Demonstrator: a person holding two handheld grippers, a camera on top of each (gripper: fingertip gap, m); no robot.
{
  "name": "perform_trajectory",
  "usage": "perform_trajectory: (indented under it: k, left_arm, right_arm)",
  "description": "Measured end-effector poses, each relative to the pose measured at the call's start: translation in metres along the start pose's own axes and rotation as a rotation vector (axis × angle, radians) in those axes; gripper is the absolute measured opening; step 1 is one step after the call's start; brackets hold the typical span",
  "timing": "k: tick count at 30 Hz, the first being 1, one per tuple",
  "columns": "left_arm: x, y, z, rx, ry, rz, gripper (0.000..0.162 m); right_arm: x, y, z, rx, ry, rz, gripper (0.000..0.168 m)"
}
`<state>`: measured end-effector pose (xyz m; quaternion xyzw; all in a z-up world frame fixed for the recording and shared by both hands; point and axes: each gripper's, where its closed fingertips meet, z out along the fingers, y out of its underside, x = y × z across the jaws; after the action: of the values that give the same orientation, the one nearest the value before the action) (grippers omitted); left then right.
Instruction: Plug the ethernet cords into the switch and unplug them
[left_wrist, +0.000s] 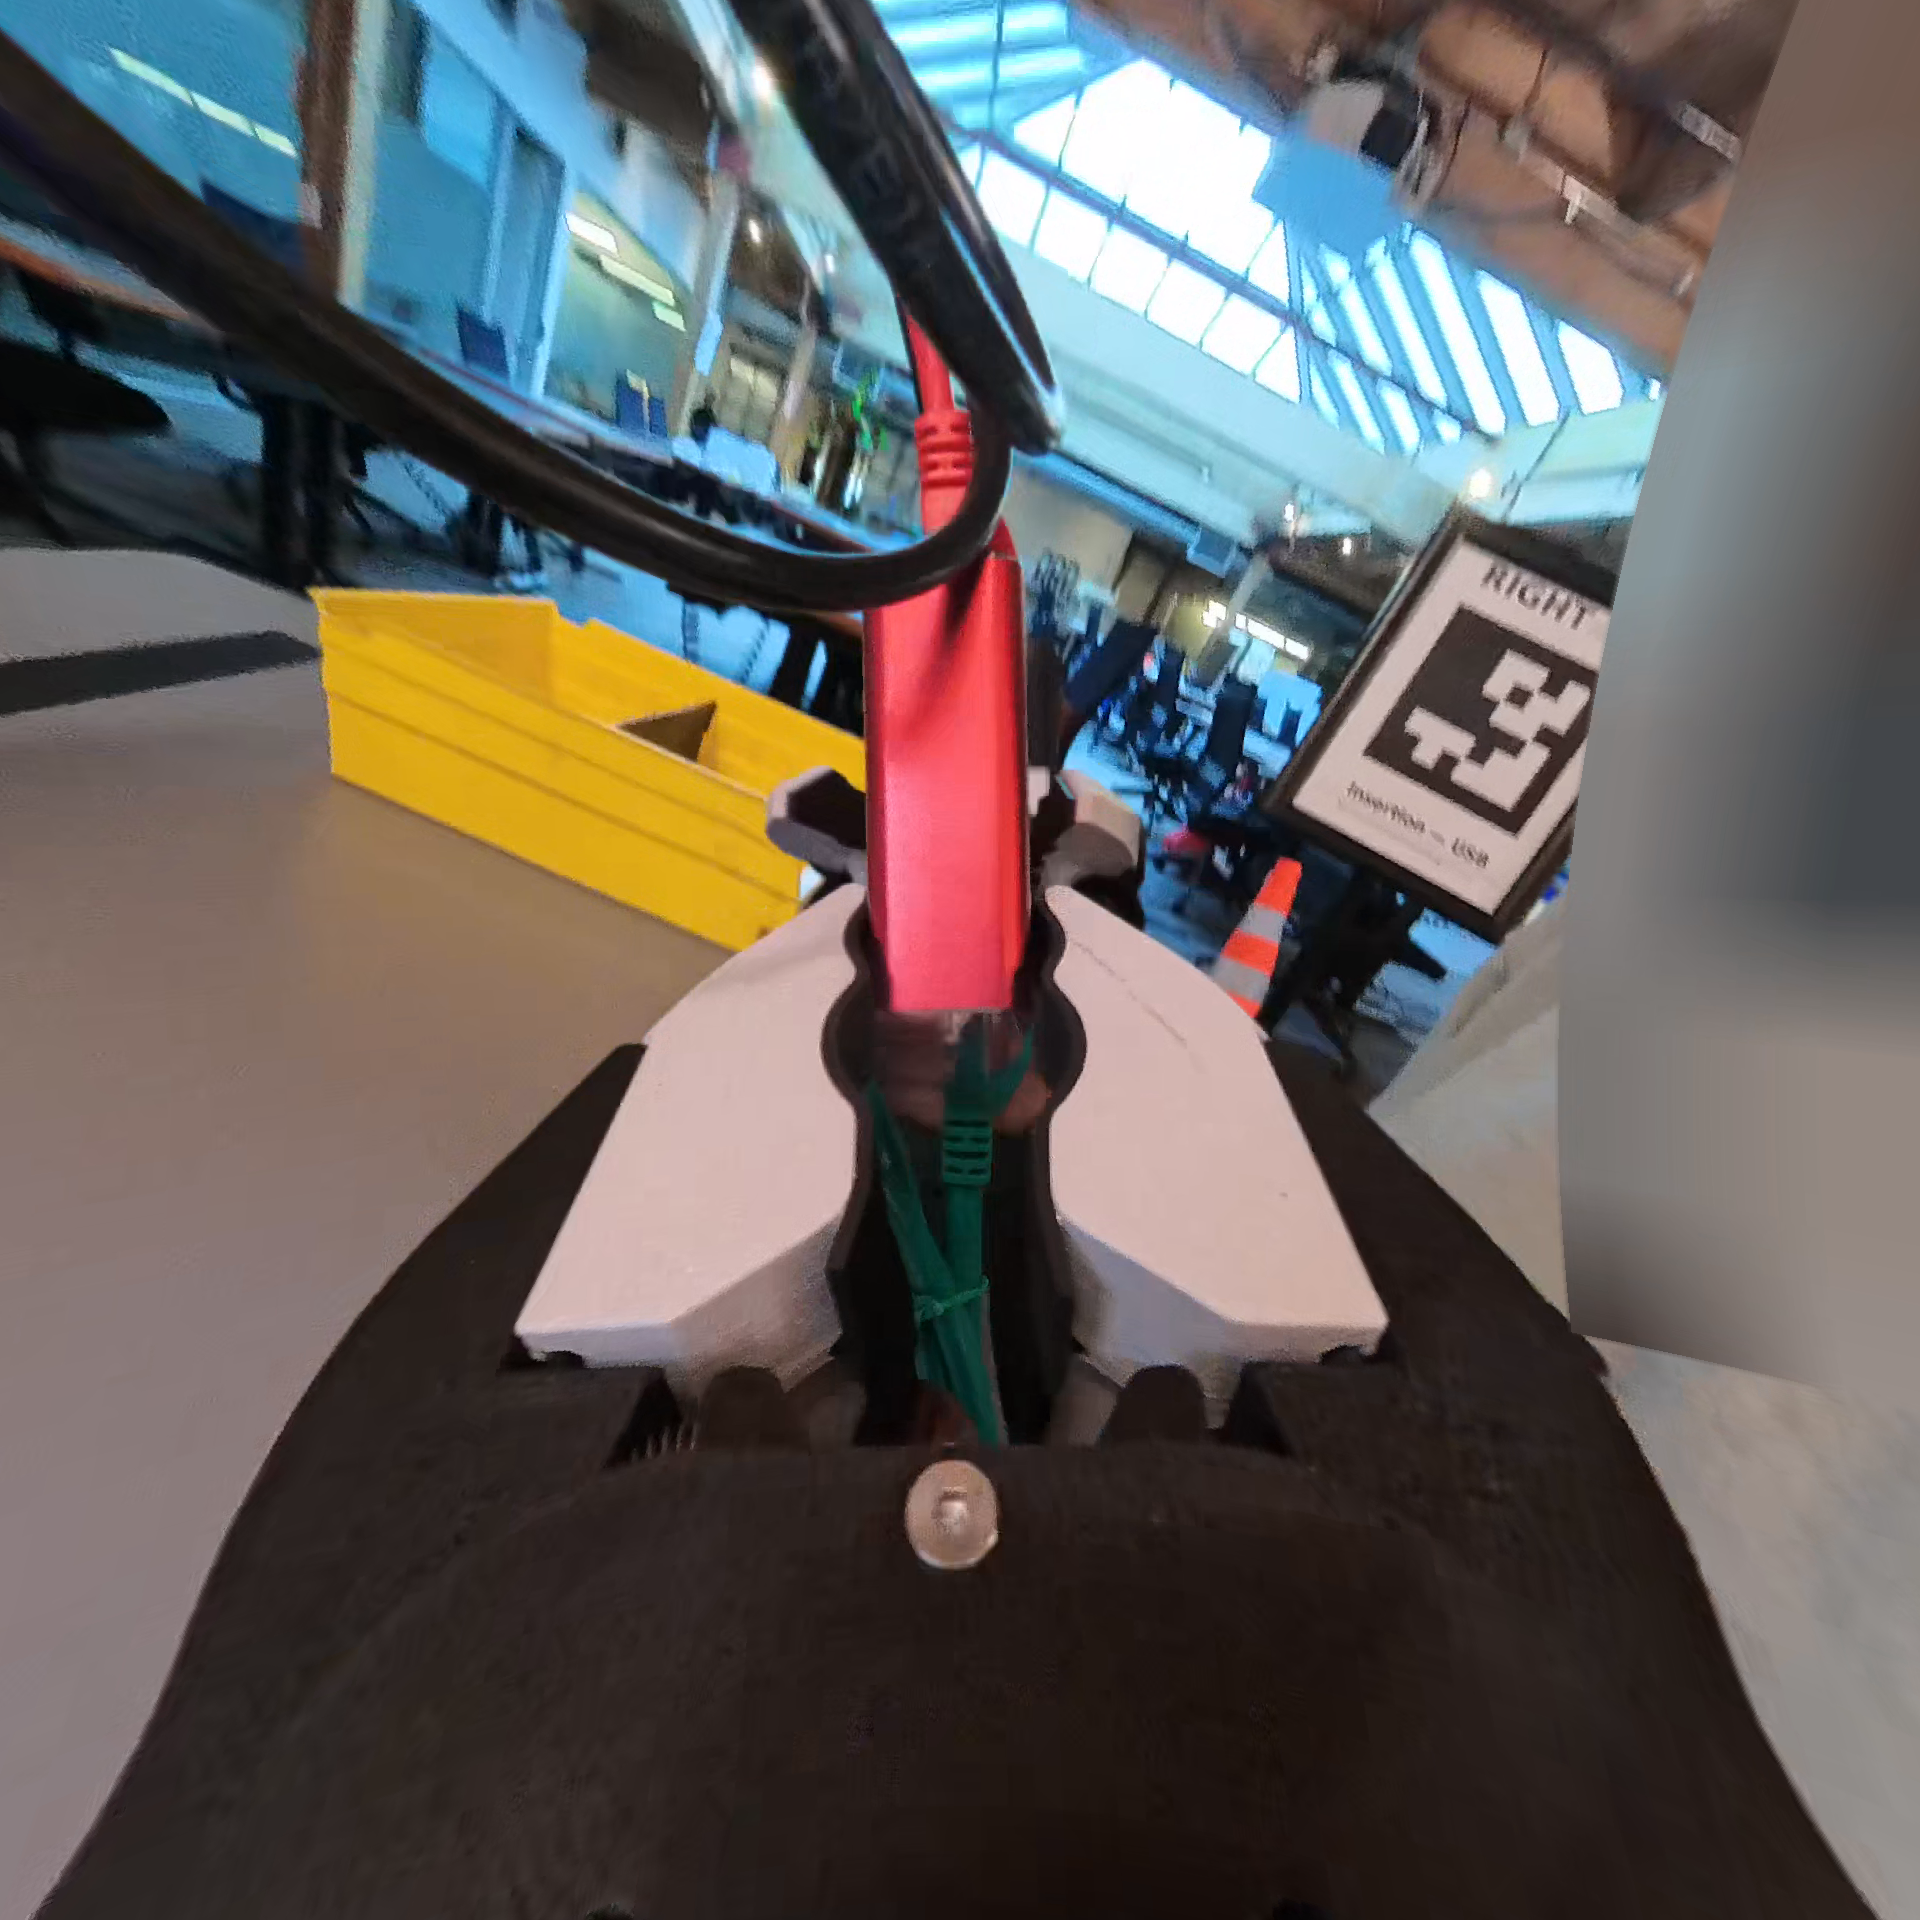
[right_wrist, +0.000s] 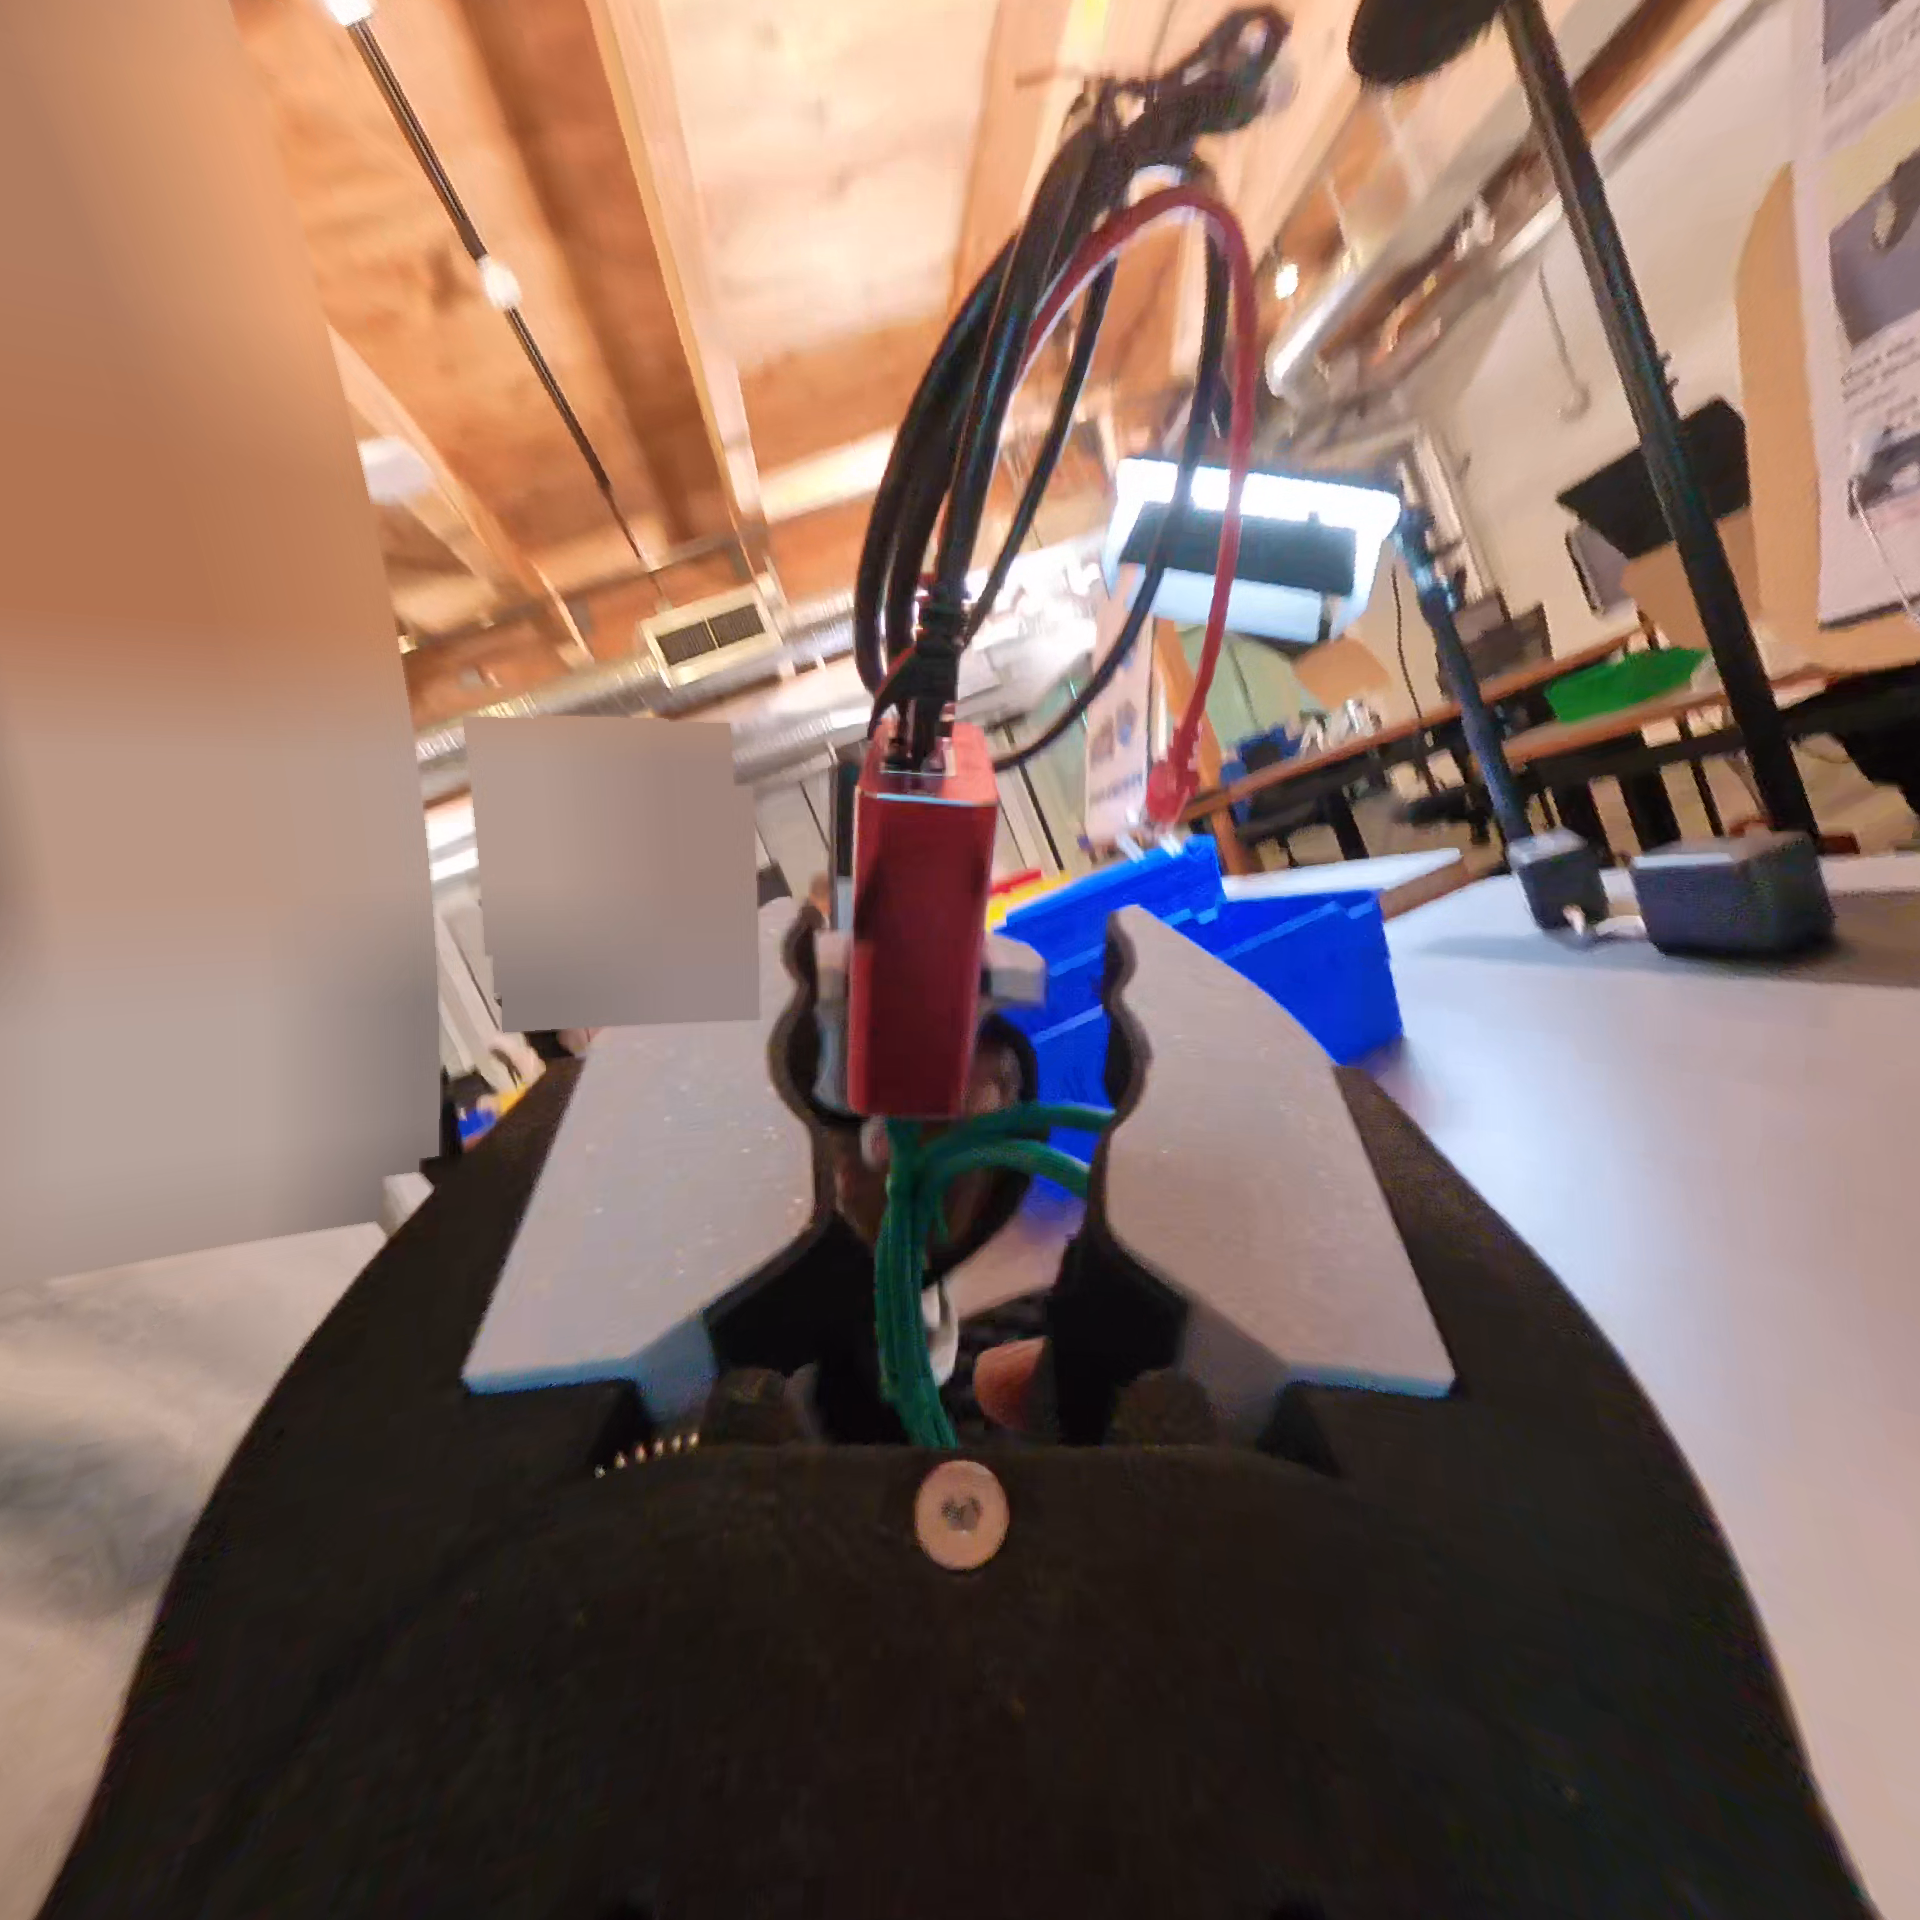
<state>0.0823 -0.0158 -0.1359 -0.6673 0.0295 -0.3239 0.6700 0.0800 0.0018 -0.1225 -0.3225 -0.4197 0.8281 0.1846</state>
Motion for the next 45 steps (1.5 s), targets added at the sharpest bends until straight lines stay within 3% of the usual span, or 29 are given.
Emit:
perform_trajectory:
  k: [3, 6, 7, 9, 11, 12, 15, 16, 20, 22, 24, 30, 36, 45]
  left_arm:
    - [0.003, 0.002, -0.008, -0.158, 0.049, 0.004, 0.026]
    - [-0.001, 0.013, -0.007, -0.312, 0.045, 0.028, 0.026]
    - [-0.001, 0.018, -0.006, -0.363, 0.045, 0.033, 0.026]
    - [-0.001, 0.026, -0.004, -0.439, 0.047, 0.049, 0.026]
    - [-0.009, 0.024, -0.002, -0.445, -0.015, 0.134, 0.029]
    - [-0.016, 0.019, 0.000, -0.419, -0.086, 0.223, 0.034]
    - [-0.031, -0.013, -0.003, -0.221, -0.376, 0.661, 0.080]
    - [-0.028, -0.019, -0.003, -0.170, -0.445, 0.779, 0.088]
    - [-0.041, -0.005, -0.003, -0.339, -0.698, 1.112, 0.113]
    - [-0.046, 0.005, 0.000, -0.446, -0.712, 1.291, 0.118]
    - [-0.057, 0.015, -0.003, -0.546, -0.735, 1.283, 0.117]
    - [-0.072, 0.036, 0.002, -0.617, -0.685, 1.119, 0.100]
    - [-0.079, 0.030, -0.005, -0.606, -0.722, 1.242, 0.083]
    - [-0.072, 0.032, -0.015, -0.684, -0.591, 1.278, 0.082]
  right_arm:
    - [0.001, -0.002, -0.002, -0.100, -0.010, 0.030, 0.066]
    - [-0.004, 0.003, 0.006, -0.175, -0.054, 0.075, 0.067]
    - [-0.006, 0.007, 0.009, -0.202, -0.073, 0.080, 0.062]
    - [-0.009, 0.014, 0.012, -0.225, -0.094, 0.060, 0.028]
    - [-0.002, 0.012, 0.011, -0.180, -0.056, 0.026, 0.026]
    - [0.003, 0.010, 0.010, -0.130, -0.024, 0.035, 0.026]
    - [0.023, 0.001, 0.000, 0.042, 0.074, 0.124, 0.026]
    - [0.030, -0.001, -0.004, 0.096, 0.107, 0.168, 0.026]
    - [0.051, 0.002, -0.013, 0.209, 0.192, 0.308, 0.027]
    - [0.055, 0.008, -0.012, 0.200, 0.209, 0.333, 0.026]
    - [0.055, 0.013, -0.009, 0.188, 0.219, 0.346, 0.026]
    - [0.048, 0.026, 0.001, 0.160, 0.204, 0.371, 0.026]
    - [0.043, 0.032, 0.004, 0.135, 0.204, 0.371, 0.026]
    - [0.033, 0.046, 0.008, -0.037, 0.126, 0.335, 0.028]
